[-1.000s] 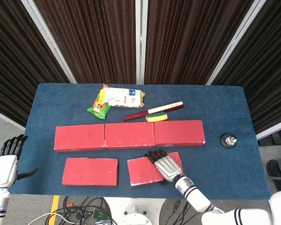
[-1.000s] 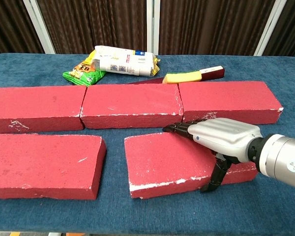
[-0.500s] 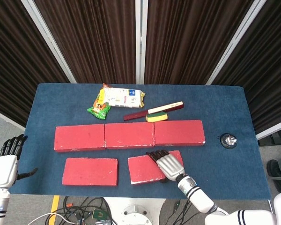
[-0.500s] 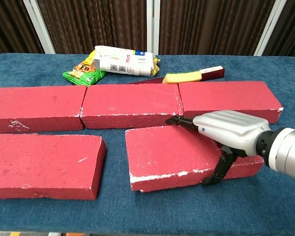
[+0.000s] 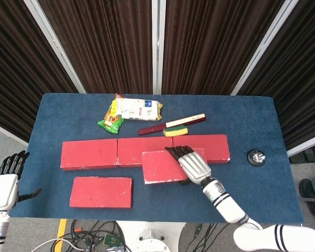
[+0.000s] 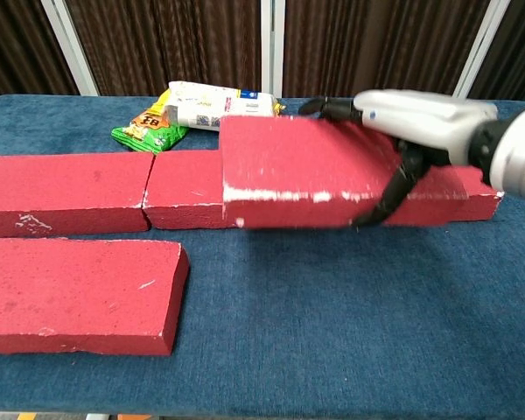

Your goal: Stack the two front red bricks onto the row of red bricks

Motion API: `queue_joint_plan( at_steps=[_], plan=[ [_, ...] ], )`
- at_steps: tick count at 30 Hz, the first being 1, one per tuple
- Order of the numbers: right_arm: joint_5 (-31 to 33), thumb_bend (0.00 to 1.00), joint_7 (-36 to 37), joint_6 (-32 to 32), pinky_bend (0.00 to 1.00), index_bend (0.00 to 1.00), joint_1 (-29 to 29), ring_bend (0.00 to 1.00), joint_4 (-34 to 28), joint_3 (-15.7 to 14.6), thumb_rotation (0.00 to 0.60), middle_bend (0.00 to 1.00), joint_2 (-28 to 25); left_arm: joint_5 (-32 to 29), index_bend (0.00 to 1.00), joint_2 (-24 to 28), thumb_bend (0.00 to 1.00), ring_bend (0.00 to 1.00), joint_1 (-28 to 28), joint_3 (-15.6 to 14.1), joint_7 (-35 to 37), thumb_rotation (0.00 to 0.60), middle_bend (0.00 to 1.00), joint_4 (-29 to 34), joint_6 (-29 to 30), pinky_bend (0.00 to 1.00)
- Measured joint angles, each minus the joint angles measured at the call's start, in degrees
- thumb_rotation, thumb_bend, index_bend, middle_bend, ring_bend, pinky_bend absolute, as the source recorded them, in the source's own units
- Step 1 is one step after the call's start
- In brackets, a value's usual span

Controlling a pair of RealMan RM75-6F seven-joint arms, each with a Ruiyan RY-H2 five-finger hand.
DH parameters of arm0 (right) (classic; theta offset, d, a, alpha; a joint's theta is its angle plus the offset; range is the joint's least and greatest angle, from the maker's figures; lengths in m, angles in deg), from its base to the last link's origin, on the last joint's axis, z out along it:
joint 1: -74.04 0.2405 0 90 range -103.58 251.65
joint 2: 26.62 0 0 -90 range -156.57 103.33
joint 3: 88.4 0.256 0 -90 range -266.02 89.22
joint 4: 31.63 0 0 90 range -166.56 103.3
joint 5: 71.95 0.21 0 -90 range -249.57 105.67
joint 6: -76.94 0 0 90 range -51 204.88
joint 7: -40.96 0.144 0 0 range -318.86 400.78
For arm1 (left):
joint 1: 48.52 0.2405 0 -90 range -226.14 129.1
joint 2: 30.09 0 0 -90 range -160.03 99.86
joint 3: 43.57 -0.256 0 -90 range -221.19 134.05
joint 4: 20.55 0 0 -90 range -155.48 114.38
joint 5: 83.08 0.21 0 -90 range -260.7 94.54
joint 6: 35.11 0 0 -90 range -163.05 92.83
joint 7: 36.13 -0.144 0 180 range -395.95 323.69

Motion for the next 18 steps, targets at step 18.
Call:
queue_joint_plan(
  at_steps=[18],
  plan=[
    [15.2,0.08,-1.6,-9.7,0.12,0.0,13.6,0.11,16.3,4.5,0.6,0.15,7.0,-0.5,0.0,-0.1,0.0,0.0,0.1,-0.1,2.9,0.6,0.0,-2.1,-1.0,0.0]
  ],
)
